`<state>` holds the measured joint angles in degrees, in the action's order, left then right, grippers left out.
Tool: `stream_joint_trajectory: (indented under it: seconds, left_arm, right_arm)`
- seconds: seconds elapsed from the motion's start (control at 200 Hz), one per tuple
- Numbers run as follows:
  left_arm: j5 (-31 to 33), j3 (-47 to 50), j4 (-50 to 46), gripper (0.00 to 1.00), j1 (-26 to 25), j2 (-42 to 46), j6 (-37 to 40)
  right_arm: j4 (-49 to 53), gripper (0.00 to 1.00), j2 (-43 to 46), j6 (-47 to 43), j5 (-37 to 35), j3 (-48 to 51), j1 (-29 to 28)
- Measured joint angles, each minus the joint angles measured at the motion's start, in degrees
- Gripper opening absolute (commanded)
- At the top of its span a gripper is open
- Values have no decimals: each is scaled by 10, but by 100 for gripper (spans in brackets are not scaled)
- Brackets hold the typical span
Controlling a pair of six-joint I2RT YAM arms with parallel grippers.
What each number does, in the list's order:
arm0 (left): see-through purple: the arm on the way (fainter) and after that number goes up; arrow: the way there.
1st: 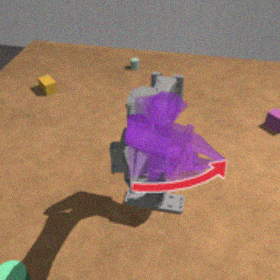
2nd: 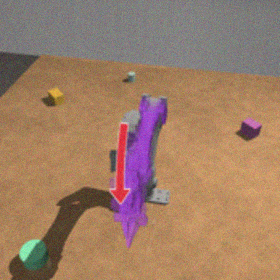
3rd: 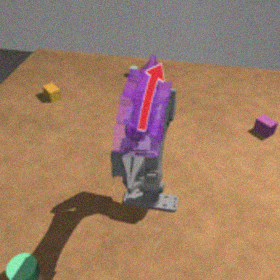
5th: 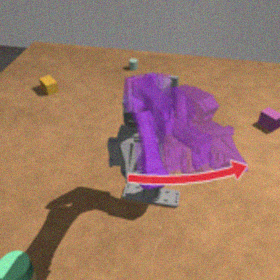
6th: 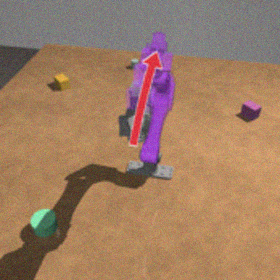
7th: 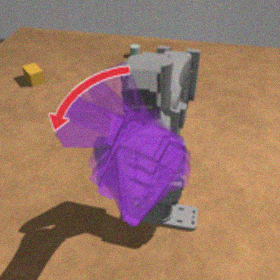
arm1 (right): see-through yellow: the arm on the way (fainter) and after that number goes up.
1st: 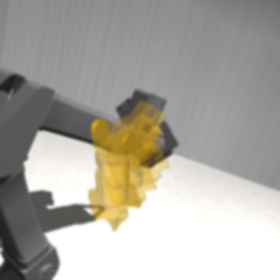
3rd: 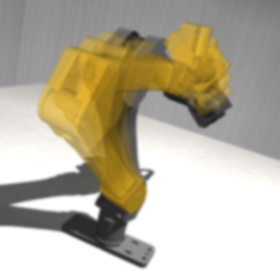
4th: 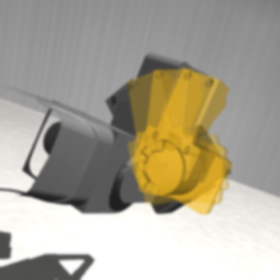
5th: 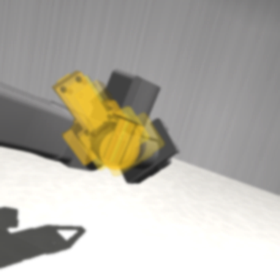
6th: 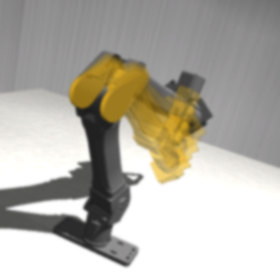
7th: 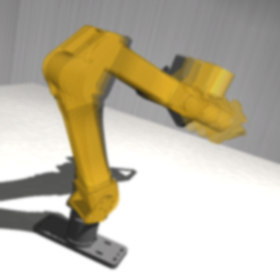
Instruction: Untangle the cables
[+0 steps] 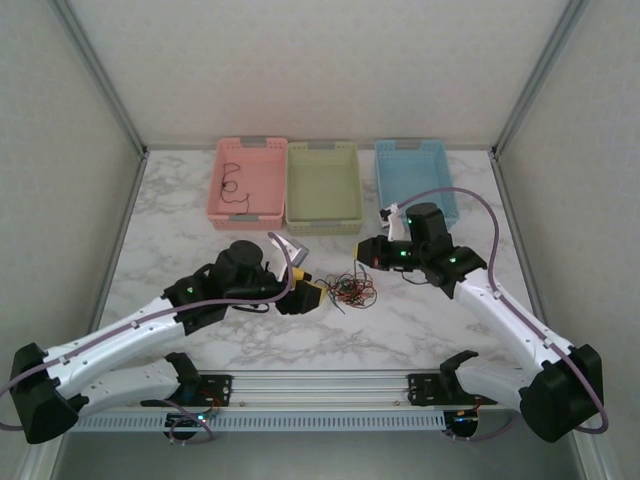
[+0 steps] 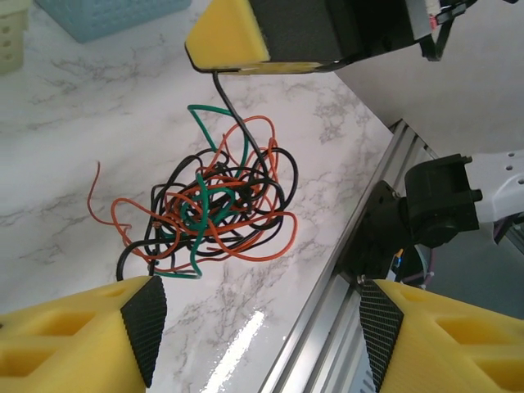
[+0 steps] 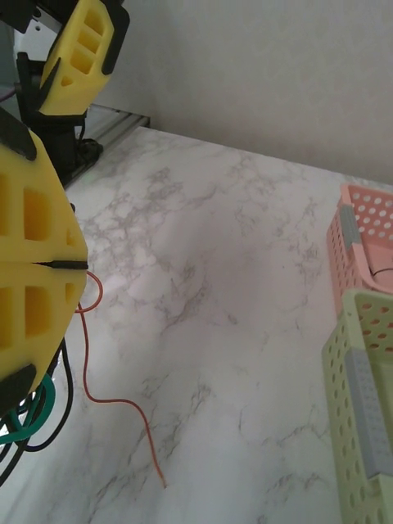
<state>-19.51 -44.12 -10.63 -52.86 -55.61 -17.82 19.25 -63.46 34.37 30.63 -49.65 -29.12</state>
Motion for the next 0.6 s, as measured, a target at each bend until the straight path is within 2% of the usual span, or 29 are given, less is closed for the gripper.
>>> stream_joint_trajectory:
  seconds: [0.265, 0.601]
  left_arm:
    - [25, 0, -17, 66, -1, 35, -7]
    - [25, 2, -36, 74, -1, 87, -30]
  right_arm:
    - [9, 0, 3, 1, -6, -29, -12]
    - [24, 0, 25, 43, -10, -67, -24]
